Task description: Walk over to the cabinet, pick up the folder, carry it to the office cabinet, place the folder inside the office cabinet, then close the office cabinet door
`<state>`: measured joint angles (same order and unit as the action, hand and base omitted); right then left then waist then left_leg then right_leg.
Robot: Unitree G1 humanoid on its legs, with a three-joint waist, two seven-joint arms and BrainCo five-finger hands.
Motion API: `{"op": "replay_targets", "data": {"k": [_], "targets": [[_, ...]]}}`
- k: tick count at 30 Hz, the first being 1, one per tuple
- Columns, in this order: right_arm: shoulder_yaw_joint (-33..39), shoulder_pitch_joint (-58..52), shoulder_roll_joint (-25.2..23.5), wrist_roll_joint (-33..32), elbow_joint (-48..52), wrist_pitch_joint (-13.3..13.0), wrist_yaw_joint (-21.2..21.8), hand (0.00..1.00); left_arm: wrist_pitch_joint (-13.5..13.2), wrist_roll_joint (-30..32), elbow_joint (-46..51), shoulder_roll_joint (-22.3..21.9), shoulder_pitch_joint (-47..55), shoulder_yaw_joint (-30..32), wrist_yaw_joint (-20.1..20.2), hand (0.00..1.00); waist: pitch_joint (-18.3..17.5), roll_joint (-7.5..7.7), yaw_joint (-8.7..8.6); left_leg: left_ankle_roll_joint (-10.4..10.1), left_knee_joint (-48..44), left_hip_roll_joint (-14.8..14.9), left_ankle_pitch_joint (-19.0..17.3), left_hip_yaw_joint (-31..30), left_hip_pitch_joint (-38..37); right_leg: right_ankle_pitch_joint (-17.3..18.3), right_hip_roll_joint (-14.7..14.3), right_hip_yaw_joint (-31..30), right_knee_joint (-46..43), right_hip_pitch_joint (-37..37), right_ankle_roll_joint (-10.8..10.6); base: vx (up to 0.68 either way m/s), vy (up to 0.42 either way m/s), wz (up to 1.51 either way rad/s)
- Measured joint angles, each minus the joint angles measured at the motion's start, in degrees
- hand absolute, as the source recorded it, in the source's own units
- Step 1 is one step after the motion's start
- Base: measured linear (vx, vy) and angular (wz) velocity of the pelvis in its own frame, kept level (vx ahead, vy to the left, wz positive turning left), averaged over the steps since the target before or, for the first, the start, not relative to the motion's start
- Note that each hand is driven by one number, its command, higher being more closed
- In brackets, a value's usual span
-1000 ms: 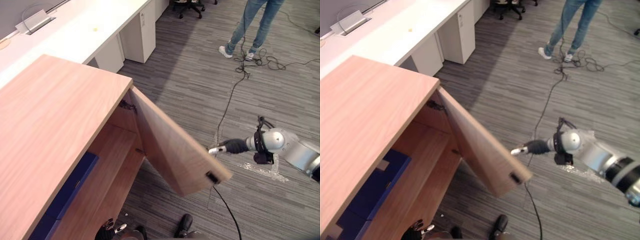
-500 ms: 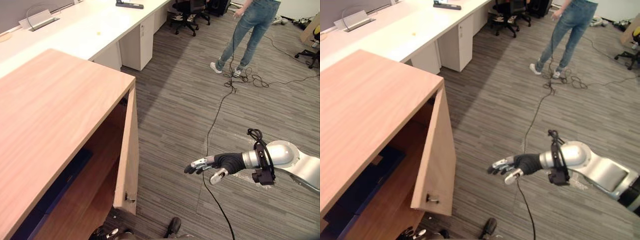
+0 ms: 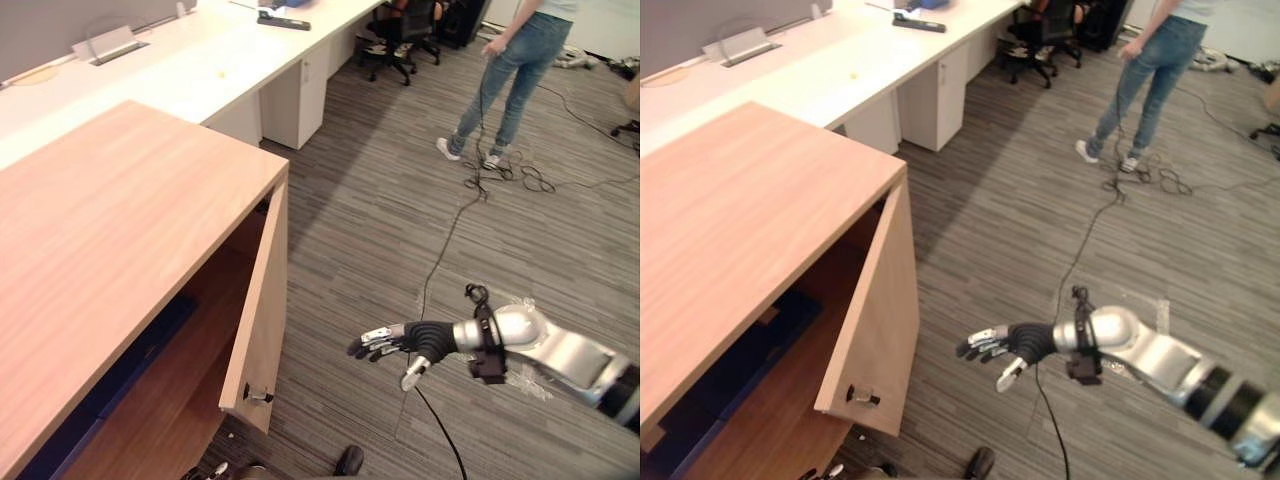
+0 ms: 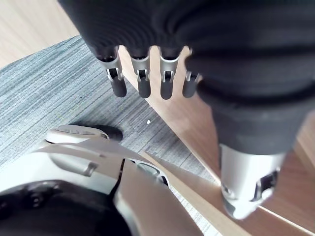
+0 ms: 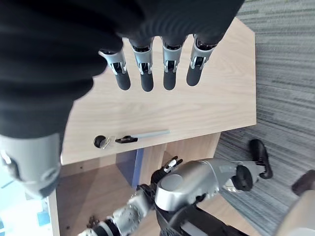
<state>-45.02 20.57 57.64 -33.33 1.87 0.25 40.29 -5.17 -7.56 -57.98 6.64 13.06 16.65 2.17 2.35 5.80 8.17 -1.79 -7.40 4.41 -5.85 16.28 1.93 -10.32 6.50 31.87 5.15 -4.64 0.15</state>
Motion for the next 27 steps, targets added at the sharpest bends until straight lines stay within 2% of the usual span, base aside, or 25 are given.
{"op": "replay_targets", "data": {"k": [1, 2, 4, 6, 7, 8, 9, 10, 11, 12, 13, 14, 15, 17, 18, 19, 20, 21, 22, 23, 24, 25, 26, 27], "targets": [[0.7, -2.5, -8.1, 2.3, -8.5, -0.4, -2.3, 0.0, 0.0, 0.0, -0.1, -0.2, -0.1, -0.1, -0.5, 0.0, -0.3, -0.35, 0.2, 0.1, 0.1, -0.4, 0.3, -1.1, 0.0, 0.1, 0.4, 1.1, 0.0, 0.7, -0.2, -0.02, 0.02, 0.46], [1.6, -3.7, -11.6, 3.3, -12.3, -0.5, -3.2, 0.0, 0.0, 0.0, -0.1, -0.3, -0.1, -0.3, -0.6, 0.0, -0.3, -0.66, 0.3, 0.1, 0.1, -0.6, 0.3, -1.6, -0.1, 0.2, 0.7, 1.6, 0.0, 1.1, -0.3, -0.03, 0.04, 0.55], [9.1, -8.2, -27.6, 8.9, -31.5, -1.7, -9.1, 0.0, 0.0, -0.5, -1.3, -0.8, -0.3, -2.4, -0.7, 0.0, -0.9, -2.87, 0.24, 0.7, 0.6, -1.9, 0.8, -4.5, -0.5, 0.5, 2.1, 4.5, -0.2, 3.0, -1.0, -0.02, 0.063, 0.62], [15.8, -9.7, -36.7, 13.7, -43.1, -2.3, -14.4, 0.0, 0.0, -1.1, -2.2, -1.4, -0.2, -2.9, -0.8, 0.0, -1.5, -4.63, 0.21, 1.2, 1.5, -3.1, 1.1, -6.0, -1.2, 0.9, 3.2, 5.9, -0.3, 4.2, -1.7, 0.0, 0.102, 0.54], [20.3, -10.9, -41.6, 17.4, -49.7, -2.7, -19.8, 0.0, 0.0, -1.3, -2.7, -2.0, -0.2, -3.2, -1.3, 0.0, -2.1, -5.59, 0.02, 1.3, 2.2, -3.9, 1.2, -7.1, -1.3, 1.5, 4.4, 7.3, -1.2, 4.5, -2.5, 0.02, 0.176, 0.69], [23.4, -12.0, -44.3, 19.9, -54.1, -2.9, -23.5, 0.0, 0.0, -1.5, -2.9, -2.7, 0.0, -3.4, -1.8, 0.0, -2.2, -6.99, 0.04, 1.9, 2.7, -4.8, 1.4, -8.2, -2.0, 2.7, 6.5, 8.5, -4.7, 4.5, -3.9, 0.04, 0.181, 0.65], [24.7, -12.9, -45.0, 20.9, -55.6, -3.1, -25.0, 0.0, 0.0, -1.6, -2.9, -3.1, 0.1, -3.5, -1.9, 0.0, -2.1, -7.61, -0.07, 2.4, 3.2, -5.4, 1.4, -9.1, -2.6, 4.0, 8.0, 9.0, -7.7, 4.4, -4.1, 0.07, 0.231, 0.72], [26.8, -14.8, -45.9, 22.7, -57.0, -3.2, -27.2, 0.0, 0.1, -1.7, -2.9, -3.2, 0.4, -3.8, -2.1, 0.0, -2.1, -8.0, -0.57, 2.9, 4.0, -6.6, 1.4, -10.9, -3.9, 6.3, 11.2, 10.3, -13.3, 4.4, -5.0, 0.07, 0.198, 1.01], [31.0, -17.5, -47.0, 24.6, -59.0, -3.2, -28.8, 0.0, 0.1, -1.7, -3.4, -2.9, 0.7, -4.1, -2.2, 0.0, -2.0, -7.91, -1.66, 3.5, 4.8, -8.6, 2.5, -13.8, -5.4, 9.1, 16.0, 11.7, -21.6, 4.3, -4.9, 0.14, 0.268, 1.4], [35.4, -19.2, -47.9, 25.8, -60.9, -3.0, -30.2, 0.0, 0.3, -1.0, -3.8, -2.4, 0.7, -4.2, -2.5, 0.0, -1.9, -7.67, -2.62, 4.6, 5.1, -10.4, 3.0, -16.7, -6.6, 10.5, 20.4, 10.1, -30.0, 3.6, -2.5, 0.12, 0.199, 1.35], [37.3, -19.7, -48.4, 25.8, -61.9, -2.7, -31.0, 0.0, 0.3, 0.0, -4.2, -2.0, 0.6, -4.8, -2.7, 0.0, -1.5, -7.56, -3.04, 5.2, 5.1, -11.1, 3.3, -17.8, -7.4, 10.5, 22.1, 7.7, -33.7, 3.0, -0.5, 0.13, 0.204, 1.17], [40.1, -20.3, -49.1, 25.8, -63.7, -2.4, -32.5, 0.0, 0.7, 1.9, -4.5, -1.3, 0.6, -6.4, -3.0, 0.0, -1.5, -7.49, -3.22, 6.0, 5.1, -11.5, 3.7, -19.8, -8.5, 9.7, 22.7, 0.1, -38.4, 0.9, 1.7, 0.07, 0.126, 0.93], [42.4, -20.4, -50.1, 25.7, -64.5, -2.3, -33.4, 0.0, 1.0, 3.2, -4.5, -0.7, 0.7, -7.6, -3.2, 0.0, -1.3, -7.64, -3.61, 6.3, 4.9, -11.2, 3.7, -21.8, -8.7, 11.4, 19.8, -8.5, -39.3, -1.0, -0.1, 0.07, 0.083, 0.95], [45.8, -20.3, -51.7, 25.3, -64.6, -2.4, -34.4, 0.0, 1.1, 3.8, -4.5, -0.2, 0.0, -8.2, -3.4, 0.0, -1.1, -7.14, -4.3, 6.7, 4.1, -10.3, 3.6, -25.5, -7.4, 14.9, 13.1, -19.2, -35.7, -2.1, -1.8, 0.06, -0.023, 0.99], [47.3, -20.3, -52.6, 24.8, -64.7, -2.4, -35.0, 0.0, 1.1, 4.0, -4.5, 0.2, -1.0, -8.5, -3.5, 0.0, -0.8, -6.74, -5.03, 7.3, 3.4, -9.8, 3.2, -28.5, -5.8, 17.2, 8.3, -24.3, -32.8, -2.7, -2.5, 0.07, -0.083, 1.04], [48.1, -20.3, -53.1, 24.4, -64.9, -2.5, -35.1, 0.0, 1.2, 4.0, -4.4, 0.4, -1.7, -8.5, -3.5, 0.0, -0.4, -6.28, -5.46, 7.5, 3.0, -9.5, 3.0, -30.0, -5.1, 18.0, 6.1, -26.9, -31.3, -3.2, -3.0, 0.09, -0.144, 1.18], [48.9, -20.4, -53.8, 23.1, -65.4, -2.5, -35.8, 0.0, 1.2, 4.1, -4.4, 0.7, -2.8, -8.2, -3.9, 0.0, 0.2, -5.39, -6.0, 7.3, 2.6, -9.1, 2.9, -32.7, -4.0, 18.8, 1.6, -31.8, -28.9, -4.3, -4.1, 0.12, -0.225, 1.17], [50.5, -20.8, -54.5, 22.6, -66.0, -2.5, -36.2, 0.0, 1.3, 4.3, -4.4, 1.1, -3.8, -7.7, -4.1, 0.0, 1.1, -4.46, -6.54, 6.2, 1.7, -9.1, 2.5, -34.9, -3.8, 18.7, -1.6, -35.8, -25.5, -4.1, -4.5, 0.1, -0.195, 1.1], [51.1, -21.1, -54.6, 22.0, -66.2, -2.5, -36.5, 0.0, 1.3, 4.3, -4.3, 1.5, -4.0, -7.6, -4.2, 0.0, 1.0, -3.78, -6.76, 5.1, 1.1, -9.4, 2.6, -35.6, -3.5, 18.7, -2.3, -36.8, -23.2, -3.6, -4.5, 0.13, -0.276, 1.01], [52.9, -22.2, -54.9, 20.8, -66.6, -2.5, -37.1, 0.0, 1.3, 4.3, -3.5, 2.2, -4.0, -7.2, -4.3, 0.0, 0.6, -1.77, -7.08, 3.9, -0.1, -11.1, 1.8, -37.3, -3.0, 16.4, -1.7, -37.1, -18.9, -2.5, -3.6, 0.09, -0.212, 0.99], [55.2, -23.4, -55.2, 20.3, -66.9, -2.5, -37.8, 0.0, 1.2, 4.5, -3.0, 1.4, -4.5, -6.2, -4.6, 0.0, 0.1, -1.7, -7.34, 3.2, -0.4, -10.4, 0.9, -37.2, -3.0, 15.5, -1.5, -34.6, -19.3, -2.0, -4.1, 0.12, -0.281, 0.98], [56.2, -24.3, -55.3, 20.1, -66.8, -2.6, -38.0, 0.0, 1.1, 4.5, -2.4, 0.8, -4.6, -5.6, -4.7, 0.0, -0.3, -2.19, -7.4, 3.1, -0.2, -9.2, 0.9, -34.5, -2.8, 15.7, -1.7, -33.6, -18.8, -1.8, -3.7, 0.1, -0.19, 0.64], [57.3, -24.6, -55.6, 19.6, -67.2, -2.6, -38.4, 0.0, 0.9, 4.5, -1.9, -0.4, -4.7, -4.2, -4.9, 0.0, -0.5, -2.91, -6.85, 2.2, 0.5, -7.8, 0.7, -34.1, -2.9, 15.9, -2.6, -33.2, -18.0, -1.7, -3.5, 0.09, -0.164, 0.21], [57.4, -24.8, -55.5, 19.5, -67.2, -2.6, -38.5, 0.0, 0.8, 4.2, -1.9, -0.7, -4.6, -3.7, -5.0, 0.0, -0.6, -3.2, -7.02, 1.9, 1.0, -7.3, 0.7, -34.2, -2.9, 15.9, -3.0, -32.8, -17.4, -1.3, -3.5, 0.1, -0.156, 0.18]]}}
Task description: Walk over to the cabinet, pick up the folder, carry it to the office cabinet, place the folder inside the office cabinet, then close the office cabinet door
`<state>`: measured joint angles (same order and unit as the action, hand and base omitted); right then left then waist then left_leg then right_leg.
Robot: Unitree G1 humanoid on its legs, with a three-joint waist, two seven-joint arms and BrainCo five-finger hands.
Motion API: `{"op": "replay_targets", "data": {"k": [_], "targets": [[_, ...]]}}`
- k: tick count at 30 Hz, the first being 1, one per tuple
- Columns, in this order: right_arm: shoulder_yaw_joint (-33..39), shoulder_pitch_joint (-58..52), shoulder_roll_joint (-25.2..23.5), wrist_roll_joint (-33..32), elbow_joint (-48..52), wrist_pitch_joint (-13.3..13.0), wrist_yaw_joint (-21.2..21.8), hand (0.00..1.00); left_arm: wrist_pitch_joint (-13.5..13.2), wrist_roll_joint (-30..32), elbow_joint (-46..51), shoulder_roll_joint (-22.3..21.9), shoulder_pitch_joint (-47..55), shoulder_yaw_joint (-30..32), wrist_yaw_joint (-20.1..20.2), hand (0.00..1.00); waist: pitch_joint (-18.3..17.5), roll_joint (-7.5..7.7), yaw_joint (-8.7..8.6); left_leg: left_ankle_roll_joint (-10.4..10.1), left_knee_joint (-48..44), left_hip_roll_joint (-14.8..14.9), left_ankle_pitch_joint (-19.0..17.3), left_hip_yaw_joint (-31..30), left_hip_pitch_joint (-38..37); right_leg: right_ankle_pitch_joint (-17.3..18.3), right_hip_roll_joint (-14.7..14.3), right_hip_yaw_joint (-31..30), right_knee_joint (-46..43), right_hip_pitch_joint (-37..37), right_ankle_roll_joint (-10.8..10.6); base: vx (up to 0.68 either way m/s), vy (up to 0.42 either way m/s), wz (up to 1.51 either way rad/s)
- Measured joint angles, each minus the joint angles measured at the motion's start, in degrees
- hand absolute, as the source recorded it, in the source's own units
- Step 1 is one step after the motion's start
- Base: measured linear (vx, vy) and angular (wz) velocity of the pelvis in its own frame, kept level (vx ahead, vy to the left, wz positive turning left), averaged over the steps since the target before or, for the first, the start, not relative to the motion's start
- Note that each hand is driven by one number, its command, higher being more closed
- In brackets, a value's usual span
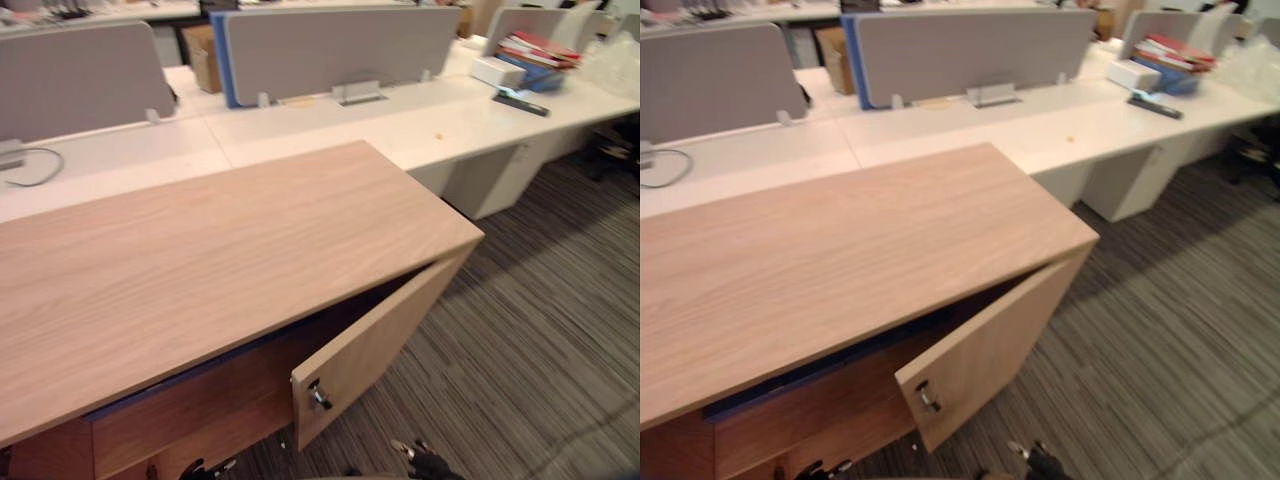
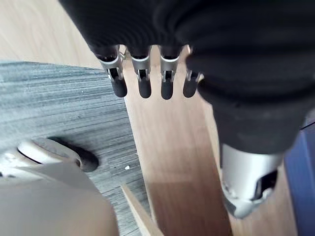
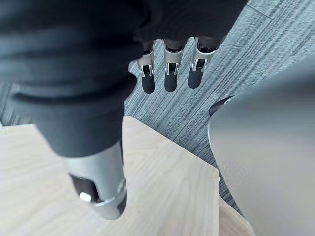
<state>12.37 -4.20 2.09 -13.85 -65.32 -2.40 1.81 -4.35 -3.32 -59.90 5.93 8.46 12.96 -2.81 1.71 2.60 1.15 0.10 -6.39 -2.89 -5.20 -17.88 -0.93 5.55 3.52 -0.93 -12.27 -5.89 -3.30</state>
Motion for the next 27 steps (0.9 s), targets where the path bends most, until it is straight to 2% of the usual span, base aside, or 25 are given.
{"op": "replay_targets", "data": {"k": [2, 5, 13, 18, 19, 20, 21, 23, 24, 25, 27], "targets": [[2.4, -0.5, -0.2, -0.7, -0.1, -0.1, -0.3, 0.0, 0.0, -1.9, -0.1, -0.1, 0.4, 0.3, -0.1, 0.0, -0.3, -0.13, -0.95, -0.7, 1.4, 1.5, 0.1, -1.6, 0.1, -0.2, -1.0, 2.4, 2.5, 1.3, 0.4, 0.09, -0.134, 0.31], [5.2, -1.3, -0.5, -0.7, -0.1, -0.1, -0.4, 0.0, -0.1, -2.3, -0.2, 0.0, 0.1, 0.2, -0.1, 0.0, -0.5, -0.27, -1.27, -1.4, 2.1, 1.9, 0.4, -3.9, 1.0, -0.5, -1.2, 4.8, 4.7, 2.4, 0.8, 0.12, -0.069, 0.44], [6.5, -0.7, -1.8, -0.7, -0.1, -0.5, -0.8, 0.0, -0.1, -4.1, -0.3, 0.5, 0.0, -0.5, 0.0, 0.0, -0.6, 0.1, -1.21, -2.2, 1.9, 0.9, 0.6, -9.7, 1.0, -0.5, 0.1, 12.0, 6.8, 6.3, 0.8, 0.1, -0.014, 0.46], [6.5, 0.0, -2.4, -0.2, -0.2, -0.7, -1.1, 0.0, -0.1, -6.4, -0.1, 0.5, -0.2, -0.7, 0.0, 0.0, 0.7, 0.31, -0.83, -3.0, -0.8, -1.1, 0.8, -13.3, 2.5, -0.4, 1.6, 16.7, 6.5, 8.5, 0.8, 0.04, -0.01, 0.54], [6.6, 0.1, -2.5, 0.1, -0.2, -0.8, -1.2, 0.0, -0.1, -6.6, 0.2, 0.5, -0.3, -0.7, 0.0, 0.0, 1.2, 0.2, -0.87, -3.3, -1.0, -0.6, -0.1, -10.8, 3.1, -0.4, 1.9, 17.5, 6.4, 8.9, 0.9, -0.05, -0.019, 0.72], [6.7, 0.3, -2.4, 0.4, -0.1, -1.0, -1.4, 0.0, -0.1, -6.7, 1.0, 0.6, -0.2, -0.7, 0.0, 0.0, 2.0, -0.05, -1.44, -2.5, -2.4, 1.9, -1.0, -2.2, 5.1, 0.0, 2.2, 19.6, 6.0, 9.6, 1.2, -0.17, -0.035, 0.99], [6.7, 0.4, -2.0, 0.7, 0.1, -1.2, -1.5, 0.0, -0.1, -6.7, 1.4, 0.5, -0.3, -0.7, -0.1, 0.0, 3.0, -0.56, -1.75, -3.0, -6.2, 5.4, -1.7, 9.4, 8.3, 1.0, 2.8, 22.7, 4.8, 10.5, 0.8, -0.17, -0.035, 1.06], [6.5, 0.6, -1.6, 1.6, 0.4, -1.1, -1.6, 0.0, -0.1, -6.7, 2.0, 0.6, -0.1, -0.7, -0.1, 0.0, 3.5, -1.08, -1.7, -2.1, -8.2, 8.3, -1.7, 18.3, 9.8, 2.7, 3.7, 25.0, 3.3, 11.0, 0.0, -0.14, 0.035, 0.94], [6.3, 0.7, -1.4, 1.6, 0.5, -1.1, -1.8, 0.0, -0.1, -6.7, 2.2, 0.6, 0.1, -0.7, -0.1, 0.0, 3.6, -1.0, -1.54, 0.0, -7.3, 9.0, -1.8, 24.1, 9.9, 3.0, 5.3, 26.8, 3.2, 11.1, -0.3, -0.12, 0.144, 1.0], [6.3, 0.8, -1.5, 1.6, 0.4, -1.0, -2.0, 0.0, -0.1, -6.7, 2.2, 0.6, 0.0, -0.7, -0.1, 0.0, 3.8, -0.05, -1.61, 0.2, -7.6, 9.2, -1.7, 28.2, 10.2, 3.2, 6.9, 28.4, 4.3, 10.8, 0.0, -0.07, 0.167, 0.9], [6.7, 1.1, -1.2, 1.5, 0.7, -1.0, -2.0, 0.0, 0.0, -6.7, 2.2, 0.4, -0.2, -0.8, -0.1, 0.0, 4.4, -1.38, -1.68, 1.5, -14.4, 11.7, -2.5, 33.7, 12.9, 3.3, 7.8, 31.5, 3.2, 10.9, -0.4, -0.04, 0.17, 0.71]]}}
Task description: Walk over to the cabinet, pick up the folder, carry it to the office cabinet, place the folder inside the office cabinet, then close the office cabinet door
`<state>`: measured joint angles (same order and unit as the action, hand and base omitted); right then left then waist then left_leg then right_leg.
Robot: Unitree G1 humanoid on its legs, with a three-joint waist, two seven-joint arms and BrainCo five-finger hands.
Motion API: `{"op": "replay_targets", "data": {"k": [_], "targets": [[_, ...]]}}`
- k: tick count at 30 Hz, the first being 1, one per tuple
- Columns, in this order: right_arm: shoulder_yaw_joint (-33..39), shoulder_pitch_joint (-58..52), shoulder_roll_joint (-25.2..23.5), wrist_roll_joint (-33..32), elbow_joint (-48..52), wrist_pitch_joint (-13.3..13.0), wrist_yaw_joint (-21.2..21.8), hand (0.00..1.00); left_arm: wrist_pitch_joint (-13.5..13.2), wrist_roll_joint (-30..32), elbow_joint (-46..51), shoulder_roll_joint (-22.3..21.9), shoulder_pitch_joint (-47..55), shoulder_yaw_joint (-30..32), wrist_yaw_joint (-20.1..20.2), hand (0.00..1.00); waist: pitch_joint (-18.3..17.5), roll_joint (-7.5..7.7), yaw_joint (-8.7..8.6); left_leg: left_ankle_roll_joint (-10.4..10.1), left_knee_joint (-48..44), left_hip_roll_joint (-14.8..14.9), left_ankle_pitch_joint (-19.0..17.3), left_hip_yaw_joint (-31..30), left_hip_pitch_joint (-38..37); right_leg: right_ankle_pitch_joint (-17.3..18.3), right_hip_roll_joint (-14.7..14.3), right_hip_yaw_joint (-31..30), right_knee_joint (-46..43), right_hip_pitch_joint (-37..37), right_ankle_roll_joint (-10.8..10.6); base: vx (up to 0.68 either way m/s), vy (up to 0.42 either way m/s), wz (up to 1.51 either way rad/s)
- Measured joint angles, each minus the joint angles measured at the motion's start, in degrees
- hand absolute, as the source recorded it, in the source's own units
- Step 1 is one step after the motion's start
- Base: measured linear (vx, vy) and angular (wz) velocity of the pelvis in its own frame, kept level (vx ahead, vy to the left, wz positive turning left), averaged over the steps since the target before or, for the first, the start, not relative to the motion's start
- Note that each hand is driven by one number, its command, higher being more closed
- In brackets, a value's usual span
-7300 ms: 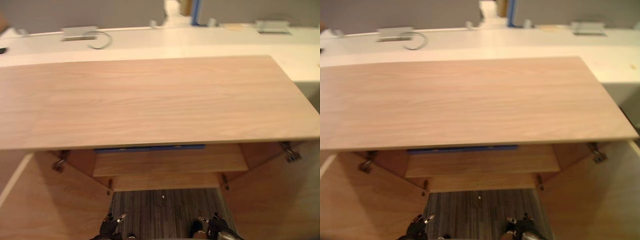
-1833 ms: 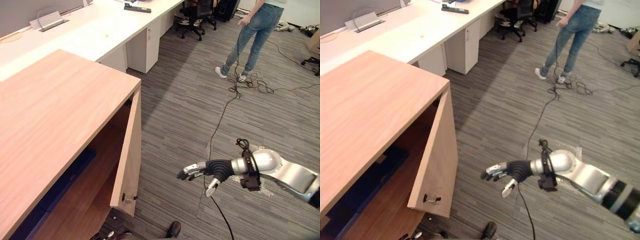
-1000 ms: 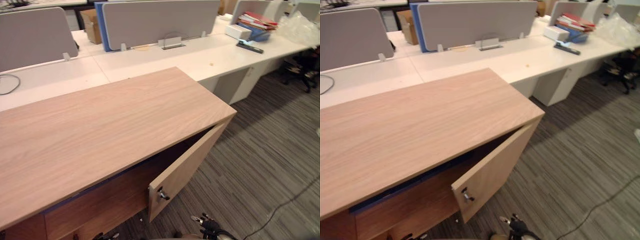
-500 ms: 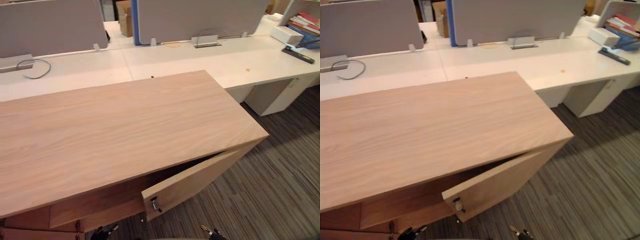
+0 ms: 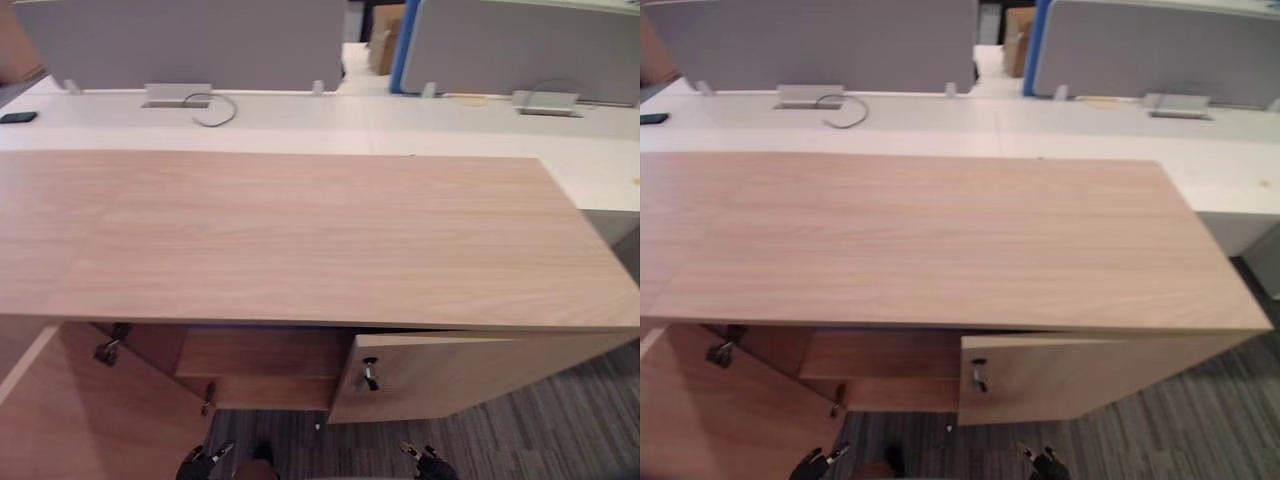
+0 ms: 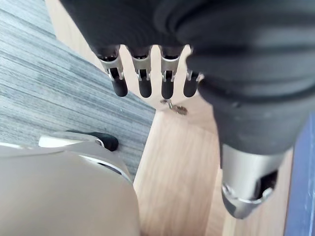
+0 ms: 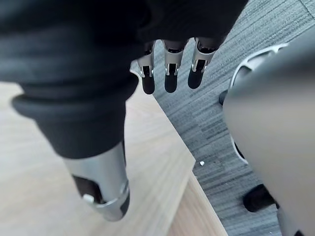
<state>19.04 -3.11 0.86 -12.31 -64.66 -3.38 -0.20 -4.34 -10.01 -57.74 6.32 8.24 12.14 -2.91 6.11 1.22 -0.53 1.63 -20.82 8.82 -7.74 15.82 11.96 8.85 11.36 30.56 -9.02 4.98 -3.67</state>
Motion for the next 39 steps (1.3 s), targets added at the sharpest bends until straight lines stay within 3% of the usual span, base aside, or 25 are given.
{"op": "replay_targets", "data": {"k": [1, 2, 3, 4, 5, 7, 9, 11, 18, 21, 23, 24, 25, 27, 28, 29, 31, 32, 34, 39], "targets": [[0.2, 0.0, 1.1, 0.0, 0.5, 0.1, -0.1, 0.0, 0.1, 0.0, 0.0, -0.8, 0.4, -0.1, 0.0, 0.0, -0.1, -1.86, -0.24, 1.6, -2.5, 1.8, 0.6, 3.3, 1.0, 0.9, -0.5, 2.0, -1.7, 0.1, -1.3, 0.03, 0.19, 1.19], [1.8, 0.0, 1.4, 0.0, 0.3, 0.6, -0.3, 0.0, 0.2, 0.0, 0.0, -0.8, 0.3, 0.0, -0.1, 0.0, 0.0, -2.0, -0.39, -0.2, -1.0, -0.3, 1.8, 1.6, 1.4, 2.1, 0.8, 4.1, -3.1, 0.4, -2.2, 0.07, 0.2, 1.51], [2.9, -0.3, 1.1, 0.1, -0.2, 1.1, -0.5, 0.0, 0.1, 0.0, 0.4, -0.4, 0.2, 0.0, -0.1, 0.0, -0.2, -0.59, -0.19, 1.3, 3.5, -3.3, 3.4, 0.6, 1.0, 1.9, 1.5, 4.9, -1.2, 0.7, -1.8, 0.07, 0.135, 1.37], [3.5, -0.2, 0.8, 0.1, -0.4, 1.1, -0.5, 0.0, 0.1, 0.0, 0.5, -0.3, 0.0, 0.0, -0.1, 0.0, 0.0, -0.23, 0.22, 1.6, 4.6, -3.9, 3.6, 1.1, 0.9, 1.3, 1.9, 5.8, -0.4, 1.3, -1.9, 0.13, 0.104, 1.21], [4.6, 0.3, 0.3, 0.0, -0.3, 1.2, -0.6, 0.0, 0.5, 0.0, 0.2, -0.2, 0.6, 0.5, -0.2, 0.0, 0.1, -0.07, 0.33, -0.2, 4.8, -4.3, 5.6, 3.5, 1.3, 0.1, 2.6, 8.8, 0.0, 2.7, -3.1, 0.16, 0.094, 0.84], [4.7, 0.4, -0.4, 0.0, -0.3, 1.3, -0.7, 0.0, 0.6, 0.0, 0.4, -0.2, 1.4, 0.5, -0.2, 0.0, 0.0, 0.48, 0.6, 0.0, 8.6, -6.3, 7.3, 2.6, -0.1, -0.3, 3.6, 10.2, 0.4, 3.4, -2.4, 0.16, 0.106, 0.71], [4.7, 1.8, -1.1, 0.0, -0.2, 1.5, -0.7, 0.0, 0.6, 0.0, 0.3, -0.1, 2.2, -0.2, -0.1, 0.0, 0.3, 0.58, 0.83, 0.0, 21.1, -9.4, 13.9, 0.7, -4.9, -2.0, 3.7, 10.1, 1.2, 3.3, 0.0, 0.13, 0.103, 0.49], [4.7, 2.9, -1.3, 0.0, -0.2, 1.5, -0.8, 0.0, 0.8, 0.3, -0.2, 0.2, 2.3, -0.6, -0.1, 0.0, 0.4, 0.84, 1.04, 0.0, 25.8, -10.2, 16.2, 0.1, -6.8, -2.3, 3.6, 10.0, 1.4, 3.2, 0.0, 0.1, 0.073, 0.2], [5.8, 4.1, -2.2, -0.4, 0.4, 1.4, -1.2, 0.0, 0.8, 1.5, -0.3, 0.4, 2.4, -0.7, 0.1, 0.0, 0.7, 0.82, 1.15, -0.2, 26.2, -10.3, 16.1, -0.4, -8.1, -3.6, 3.6, 9.4, 1.6, 4.4, 0.1, 0.0, -0.01, -0.02], [5.6, 3.5, -2.0, 0.0, 0.4, 1.4, -1.2, 0.0, 0.8, 1.5, -0.3, 0.4, 2.4, -1.9, 0.1, 0.0, 1.0, 0.16, 0.78, 0.3, 26.2, -10.8, 15.1, -2.0, -8.4, -3.6, 4.1, 10.0, 0.0, 5.1, 0.0, -0.03, -0.016, 0.15], [5.5, 2.3, -0.7, 0.1, 1.5, 1.6, -1.2, 0.0, 0.8, 1.6, -0.3, 0.0, 2.7, -3.4, 0.2, 0.0, 1.7, -1.28, -0.34, 1.4, 26.2, -11.6, 14.1, -7.3, -9.1, -3.6, 7.1, 9.8, -10.7, 3.4, 0.1, -0.05, 0.06, 0.65], [5.5, 0.1, -0.4, 0.1, 3.0, 1.1, -1.2, 0.0, 0.8, 1.7, 0.0, 0.3, 2.6, -5.0, 0.2, 0.0, 1.3, -2.35, -1.06, 1.6, 26.1, -11.9, 14.4, -11.2, -9.8, -3.6, 9.3, 5.7, -20.9, -0.5, 4.0, -0.06, 0.076, 1.01], [5.2, -1.1, -0.3, 0.0, 4.5, 0.9, -1.2, 0.0, 0.8, 1.7, 0.3, 0.6, 2.3, -6.1, 0.2, 0.0, 1.6, -2.68, -1.58, 1.9, 26.1, -11.9, 14.8, -12.9, -9.8, -1.9, 8.7, 0.4, -24.2, -2.4, 4.4, -0.03, 0.033, 1.32], [3.3, -2.4, 0.1, -0.3, 6.0, 0.9, -1.1, 0.0, 0.4, 2.2, 1.0, 1.4, 0.8, -7.5, 0.2, 0.0, 1.7, -2.33, -2.18, 1.8, 26.1, -11.9, 14.8, -17.1, -8.9, 4.4, 0.1, -20.2, -21.5, -6.5, -0.4, -0.04, -0.035, 1.42], [3.4, -2.6, 0.1, -0.9, 5.5, 0.9, -1.1, 0.0, 0.3, 2.7, 1.0, 1.5, 0.6, -7.6, 0.2, 0.0, 1.8, -2.08, -2.22, 1.8, 26.1, -12.2, 14.9, -17.7, -8.8, 5.0, -1.4, -24.0, -18.5, -6.5, -1.0, -0.06, -0.052, 1.18], [3.4, -2.6, 0.1, -1.5, 5.2, 0.9, -1.1, 0.0, 0.3, 2.7, 1.1, 1.6, 0.6, -7.5, 0.3, 0.0, 1.8, -1.73, -2.21, 1.7, 26.1, -12.5, 14.9, -17.7, -8.8, 5.0, -1.6, -24.6, -16.6, -6.2, -1.1, -0.08, -0.072, 1.05], [3.3, -2.7, -0.3, -2.4, 3.0, 0.9, -1.0, 0.0, 0.1, 2.7, 1.3, 1.8, 1.5, -5.6, 0.3, 0.0, 0.7, 0.8, -1.62, 1.4, 26.1, -14.8, 15.2, -18.3, -8.7, 4.8, -0.7, -23.9, -8.8, -6.1, -1.2, -0.08, -0.129, 0.88], [3.5, -2.8, -0.2, -2.4, 2.6, 1.0, -1.0, 0.0, 0.1, 2.7, 1.2, 1.3, 2.0, -5.3, 0.2, 0.0, 0.3, 0.6, -1.39, 1.2, 26.2, -14.6, 15.8, -18.9, -8.1, 5.4, -0.6, -22.8, -7.7, -5.8, -2.0, -0.04, -0.168, 0.5], [4.0, -2.8, 0.5, -2.3, 1.9, 1.1, -1.1, 0.0, 0.0, 2.4, 1.4, 0.6, 3.0, -5.0, 0.2, 0.0, -0.4, -0.51, -1.16, 0.6, 26.2, -13.3, 16.3, -19.3, -6.9, 5.2, -2.1, -21.6, -5.1, -5.7, -1.3, -0.01, -0.169, 0.18], [3.9, -4.5, 0.4, -2.2, 0.6, 1.3, -1.1, 0.0, 0.1, 2.1, -0.3, 1.0, 3.1, -3.4, 0.3, 0.0, -0.2, 0.48, -1.01, -1.6, 26.1, -11.6, 18.5, -20.9, -6.0, 3.4, -4.4, -18.0, -0.3, -2.7, -0.6, 0.04, -0.125, 0.27]]}}
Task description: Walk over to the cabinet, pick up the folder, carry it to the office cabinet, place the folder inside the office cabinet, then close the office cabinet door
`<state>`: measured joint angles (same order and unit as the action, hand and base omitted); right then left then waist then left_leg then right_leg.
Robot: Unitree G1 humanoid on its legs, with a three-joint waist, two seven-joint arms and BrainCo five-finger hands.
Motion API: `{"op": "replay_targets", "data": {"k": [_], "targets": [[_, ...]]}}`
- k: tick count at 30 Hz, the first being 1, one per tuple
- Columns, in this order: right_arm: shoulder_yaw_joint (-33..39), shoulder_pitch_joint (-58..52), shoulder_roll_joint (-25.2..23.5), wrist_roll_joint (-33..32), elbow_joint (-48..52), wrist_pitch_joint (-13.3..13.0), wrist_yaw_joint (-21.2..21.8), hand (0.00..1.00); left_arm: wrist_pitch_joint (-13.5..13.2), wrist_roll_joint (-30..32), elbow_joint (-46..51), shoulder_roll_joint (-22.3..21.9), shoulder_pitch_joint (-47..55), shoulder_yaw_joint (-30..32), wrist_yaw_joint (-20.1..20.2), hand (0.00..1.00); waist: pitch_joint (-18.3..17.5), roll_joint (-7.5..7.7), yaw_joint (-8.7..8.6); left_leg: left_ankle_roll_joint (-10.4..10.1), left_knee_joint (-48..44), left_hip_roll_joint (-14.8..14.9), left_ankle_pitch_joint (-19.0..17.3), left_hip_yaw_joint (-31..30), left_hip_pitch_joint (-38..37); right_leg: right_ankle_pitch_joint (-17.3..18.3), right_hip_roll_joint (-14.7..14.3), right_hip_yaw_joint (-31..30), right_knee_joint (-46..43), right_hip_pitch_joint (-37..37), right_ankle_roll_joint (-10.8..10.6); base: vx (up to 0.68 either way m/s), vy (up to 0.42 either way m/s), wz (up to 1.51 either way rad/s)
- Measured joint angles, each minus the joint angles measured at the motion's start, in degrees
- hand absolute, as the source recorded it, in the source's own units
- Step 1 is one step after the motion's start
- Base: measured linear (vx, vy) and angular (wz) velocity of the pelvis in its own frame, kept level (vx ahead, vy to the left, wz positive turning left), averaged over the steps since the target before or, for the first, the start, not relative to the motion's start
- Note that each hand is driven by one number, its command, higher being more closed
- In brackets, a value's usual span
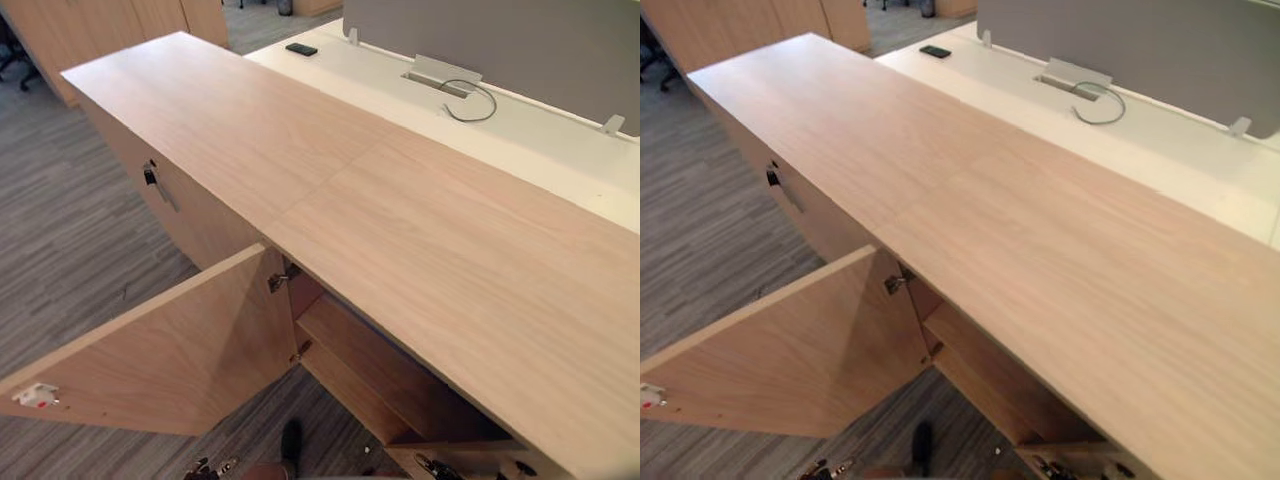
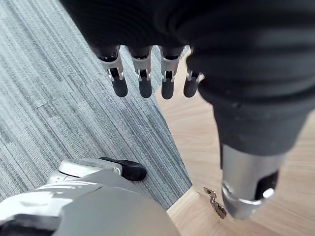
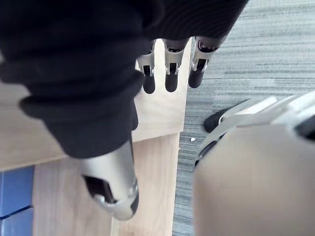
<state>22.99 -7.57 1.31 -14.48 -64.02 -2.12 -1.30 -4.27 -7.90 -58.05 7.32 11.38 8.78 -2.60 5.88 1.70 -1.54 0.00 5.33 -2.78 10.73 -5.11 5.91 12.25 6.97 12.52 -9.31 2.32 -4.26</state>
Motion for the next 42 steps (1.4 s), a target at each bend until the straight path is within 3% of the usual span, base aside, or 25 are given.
{"op": "replay_targets", "data": {"k": [7, 13, 14, 15, 16, 17, 18, 19, 20, 21, 22, 24, 26, 30, 33, 38, 42], "targets": [[0.4, -0.1, 0.2, -0.3, -2.2, 2.1, -0.1, 0.0, 0.1, -2.4, -1.2, -0.2, 0.1, 1.9, 0.1, 0.0, 0.4, 0.54, 0.2, -0.7, 0.0, -0.7, 0.8, -2.3, -0.1, -0.2, -0.2, 3.0, 1.0, 2.5, 0.0, 0.07, -0.049, 0.23], [-1.4, -1.0, 0.7, 0.0, -1.5, 1.5, -0.1, 0.0, 0.1, -4.4, -0.8, -0.6, 0.1, 2.5, 0.1, 0.0, 1.2, -0.25, 0.34, -0.8, 0.0, -1.1, 1.8, -7.9, 1.0, 0.1, -0.4, 8.9, -0.5, 3.1, 0.3, -0.1, -0.023, 0.5], [-2.1, -1.1, 0.8, 0.2, -0.8, 1.1, -0.1, 0.0, 0.2, -4.4, -0.4, -0.7, 0.0, 2.9, 0.0, 0.0, 1.9, -0.22, 0.14, -0.1, 0.0, -1.3, -0.8, -5.8, 2.0, 0.1, 0.0, 11.2, -0.8, 3.0, 0.4, -0.14, 0.061, 0.97], [-1.9, -1.0, 0.1, 1.1, -0.2, 0.8, -0.1, 0.0, 0.3, -4.3, 0.5, -0.5, 0.1, 3.5, 0.0, 0.0, 2.3, 1.44, 0.0, 1.4, -1.6, -1.7, -5.3, -0.9, 3.3, -0.2, 2.0, 13.8, -0.3, 2.6, 1.3, -0.13, 0.091, 0.96], [-1.9, -1.0, 0.0, 1.3, -0.2, 0.7, -0.1, 0.0, 0.3, -4.6, 1.1, -0.4, 0.0, 3.9, 0.0, 0.0, 2.8, 1.9, 0.1, 2.2, -4.8, -1.5, -6.6, 3.1, 4.5, -0.7, 3.3, 14.7, -0.8, 2.2, 1.1, -0.13, 0.139, 0.77], [-1.9, -0.1, 0.0, 2.3, 0.3, 0.6, -0.2, 0.0, 0.3, -4.6, 2.3, -0.3, -0.1, 5.2, 0.1, 0.0, 3.7, 2.79, 1.0, 2.8, -15.9, -0.8, -7.6, 10.0, 7.1, -1.0, 6.8, 15.8, -3.3, 1.1, 0.8, -0.08, 0.151, 0.39], [-1.9, 0.6, 0.7, 2.3, 1.2, 0.5, -0.2, 0.0, 0.3, -4.5, 2.7, -0.7, 0.8, 5.7, 0.1, 0.0, 3.7, 2.89, 0.92, 1.8, -26.2, 1.5, -10.6, 13.4, 7.6, -1.2, 9.4, 16.0, -4.7, 0.5, 0.5, -0.05, 0.159, 0.28], [-2.0, 0.7, 0.8, 2.3, 1.6, 0.3, -0.1, 0.0, 0.3, -4.4, 2.7, -1.2, 1.6, 5.7, 0.1, 0.0, 3.5, 2.34, 0.74, 0.5, -29.9, 3.8, -12.7, 14.3, 7.3, -1.4, 9.7, 16.0, -4.8, 0.4, 0.1, 0.02, 0.216, 0.14], [-2.1, 0.8, 1.2, 2.3, 2.3, -0.1, -0.1, 0.0, 0.3, -4.4, 2.8, -2.0, 2.7, 5.9, 0.1, 0.0, 3.1, 1.0, 0.76, -1.6, -33.4, 8.9, -16.1, 14.5, 5.9, -1.8, 9.8, 16.1, -5.3, -0.2, -0.6, 0.03, 0.225, 0.1], [-2.1, 0.9, 1.2, 2.3, 2.6, -0.2, -0.1, 0.0, 0.3, -4.3, 2.8, -2.3, 2.9, 6.4, 0.0, 0.0, 2.8, 0.44, 0.77, -2.4, -33.3, 11.1, -17.2, 14.4, 5.6, -1.9, 9.8, 15.9, -5.9, -1.2, -0.8, 0.07, 0.36, 0.05], [-1.7, 1.9, 1.5, 2.3, 2.6, -0.1, -0.1, 0.0, 0.3, -4.2, 2.9, -2.9, 2.9, 7.5, -0.1, 0.0, 2.7, -0.52, 1.16, -3.7, -30.0, 11.0, -17.4, 14.2, 5.0, -2.3, 9.9, 15.3, -7.1, -3.1, -1.1, 0.04, 0.364, 0.21], [-0.9, 2.4, 1.9, 2.3, 2.2, 0.1, 0.0, 0.0, 0.0, -4.1, 3.0, -3.1, 2.6, 7.8, -0.2, 0.0, 2.4, -1.1, 0.5, -2.9, -18.9, 8.0, -16.4, 12.9, 4.0, -2.2, 7.5, 15.1, -5.8, -5.9, -1.1, -0.05, 0.199, 0.62], [2.2, 2.4, 2.0, 2.4, 1.4, 0.1, -0.1, 0.0, 0.3, -4.0, 2.9, -3.2, 2.6, 8.4, -0.3, 0.0, 2.4, -1.41, 0.55, -2.0, -16.5, 5.7, -13.4, 11.6, 3.9, -3.4, 8.8, 15.6, -4.0, -5.2, 0.0, -0.07, 0.076, 0.62], [3.3, 2.5, 3.5, 2.3, 1.0, 0.2, 0.0, 0.0, 0.3, -4.0, 3.0, -5.6, 3.4, 8.9, -0.4, 0.0, 0.8, -4.8, 0.85, -0.7, -9.0, 2.3, -9.2, 9.7, 3.0, -5.6, 12.0, 17.5, -3.7, -5.7, -3.8, -0.07, 0.141, 0.37], [4.7, 2.7, 4.2, 2.2, 1.2, 0.2, -0.1, 0.0, 0.4, -3.9, 2.9, -6.3, 3.5, 7.7, -0.2, 0.0, 0.1, -7.01, 0.63, -1.8, -2.8, 2.4, -6.8, 12.2, 1.5, -7.5, 12.3, 17.5, -2.8, -7.6, -4.3, -0.12, 0.065, -0.11], [4.8, 3.2, 4.4, 0.5, 1.5, 0.2, -1.0, 0.0, 0.4, -4.2, 4.0, -5.3, 0.7, 6.0, -0.1, 0.0, 0.5, -7.78, -0.98, -2.1, -0.1, 2.5, -5.2, 16.8, 0.1, -9.8, 12.1, 15.2, -0.7, -8.3, -4.1, -0.05, 0.029, -0.26], [3.8, 2.4, 3.4, -1.4, 1.8, 0.2, -1.0, 0.0, 0.6, -4.4, 13.2, -1.9, -2.7, 5.6, 0.2, 0.0, 0.7, -7.47, -2.13, -1.7, -0.1, 2.7, -5.5, 17.7, -0.1, -11.5, 10.3, 13.9, 3.3, -7.1, -3.8, 0.0, -0.009, -0.14]]}}
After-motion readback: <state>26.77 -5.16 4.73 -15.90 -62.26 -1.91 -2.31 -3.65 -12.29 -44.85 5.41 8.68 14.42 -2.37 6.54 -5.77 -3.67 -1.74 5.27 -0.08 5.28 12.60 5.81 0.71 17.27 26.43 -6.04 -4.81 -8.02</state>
